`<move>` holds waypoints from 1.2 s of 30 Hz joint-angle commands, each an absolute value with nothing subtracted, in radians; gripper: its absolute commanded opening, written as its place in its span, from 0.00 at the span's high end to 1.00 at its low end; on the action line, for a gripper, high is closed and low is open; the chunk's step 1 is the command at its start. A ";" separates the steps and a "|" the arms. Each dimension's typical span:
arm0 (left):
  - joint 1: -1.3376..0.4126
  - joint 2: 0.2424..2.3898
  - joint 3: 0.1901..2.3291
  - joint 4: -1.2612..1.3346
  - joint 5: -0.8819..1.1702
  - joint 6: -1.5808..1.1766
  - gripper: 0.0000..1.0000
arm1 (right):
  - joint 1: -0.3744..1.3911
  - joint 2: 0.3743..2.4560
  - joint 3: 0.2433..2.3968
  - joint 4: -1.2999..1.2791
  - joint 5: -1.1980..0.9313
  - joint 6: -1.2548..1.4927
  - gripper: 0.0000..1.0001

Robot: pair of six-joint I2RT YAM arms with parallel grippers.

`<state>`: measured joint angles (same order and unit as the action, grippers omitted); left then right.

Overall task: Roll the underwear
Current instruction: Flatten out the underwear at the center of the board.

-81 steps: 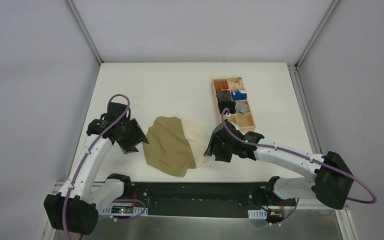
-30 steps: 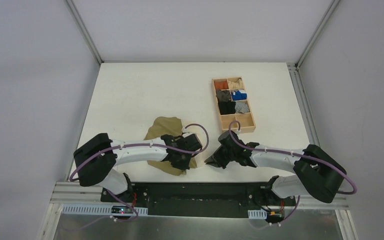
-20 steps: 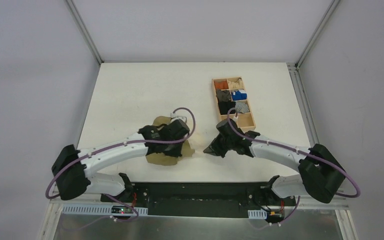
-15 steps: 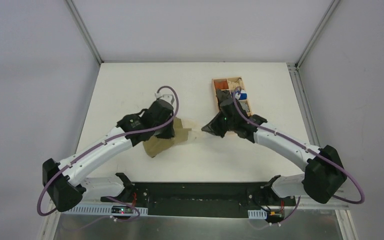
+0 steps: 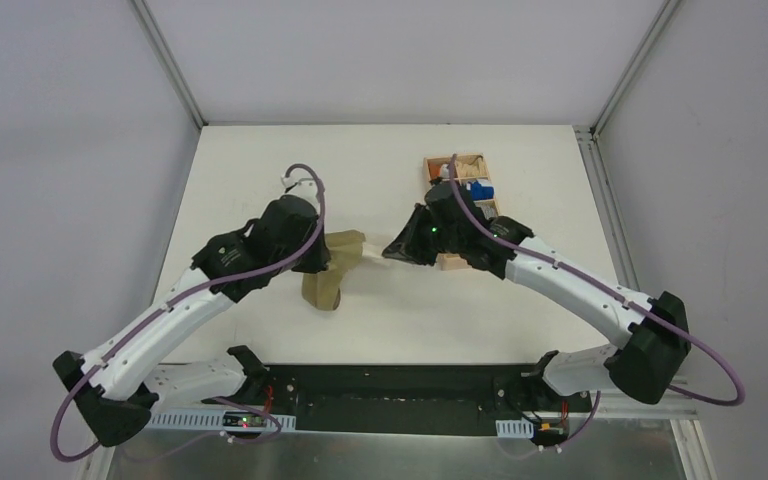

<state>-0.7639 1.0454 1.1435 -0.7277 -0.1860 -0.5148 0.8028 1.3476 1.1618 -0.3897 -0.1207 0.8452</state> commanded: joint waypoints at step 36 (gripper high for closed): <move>-0.644 1.583 1.622 -0.856 -0.117 -0.500 0.28 | 1.003 0.978 0.558 -0.295 0.190 1.246 0.51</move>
